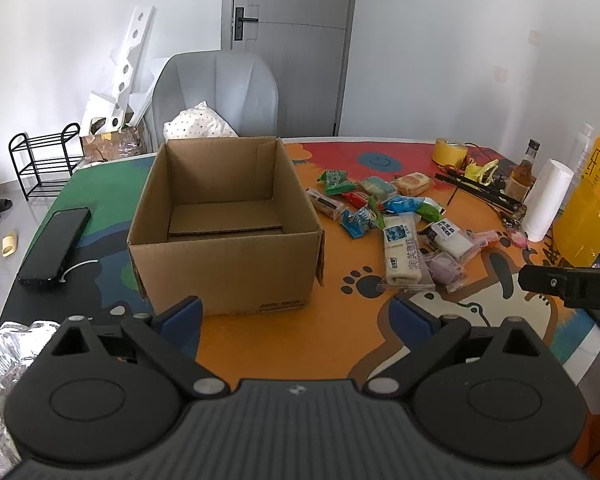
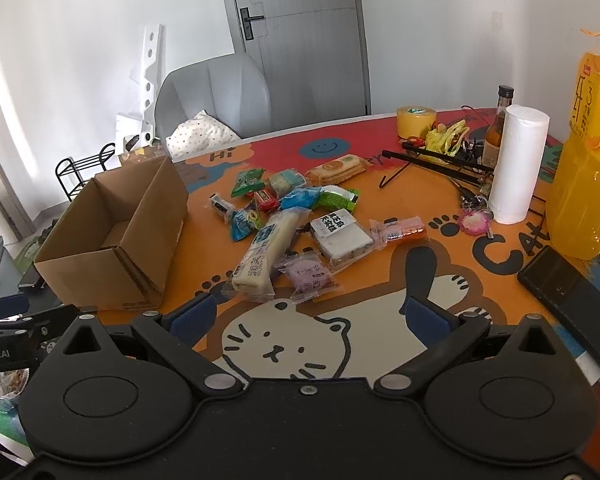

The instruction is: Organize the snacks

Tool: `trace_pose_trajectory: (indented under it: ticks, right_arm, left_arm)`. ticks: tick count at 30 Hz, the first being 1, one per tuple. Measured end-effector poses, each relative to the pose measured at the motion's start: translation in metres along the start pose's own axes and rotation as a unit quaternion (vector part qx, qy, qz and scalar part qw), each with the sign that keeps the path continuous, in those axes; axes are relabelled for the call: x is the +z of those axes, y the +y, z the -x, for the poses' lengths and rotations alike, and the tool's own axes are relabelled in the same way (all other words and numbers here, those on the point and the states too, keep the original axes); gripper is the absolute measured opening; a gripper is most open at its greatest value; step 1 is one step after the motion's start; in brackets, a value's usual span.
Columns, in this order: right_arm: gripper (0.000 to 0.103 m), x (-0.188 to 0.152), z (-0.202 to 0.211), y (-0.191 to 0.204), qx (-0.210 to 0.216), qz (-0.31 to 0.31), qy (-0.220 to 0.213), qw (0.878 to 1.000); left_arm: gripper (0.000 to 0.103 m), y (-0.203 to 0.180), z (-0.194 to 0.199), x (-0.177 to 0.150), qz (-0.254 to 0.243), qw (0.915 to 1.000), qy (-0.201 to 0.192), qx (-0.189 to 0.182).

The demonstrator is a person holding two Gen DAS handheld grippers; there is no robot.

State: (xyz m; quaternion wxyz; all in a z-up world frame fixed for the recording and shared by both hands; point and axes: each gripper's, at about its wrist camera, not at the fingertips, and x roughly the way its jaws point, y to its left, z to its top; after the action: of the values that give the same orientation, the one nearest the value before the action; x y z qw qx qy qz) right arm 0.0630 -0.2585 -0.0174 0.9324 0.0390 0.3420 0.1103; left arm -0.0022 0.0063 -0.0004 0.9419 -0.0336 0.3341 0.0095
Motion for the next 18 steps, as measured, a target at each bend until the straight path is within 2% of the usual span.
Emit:
trace_pose_trajectory:
  ticks: [18]
  right_arm:
    - [0.103,0.0007,-0.0028,0.0014,0.001,0.003,0.001,1.0]
  left_arm:
    - [0.099,0.0027,-0.0008,0.0003,0.005,1.0,-0.003,0.002]
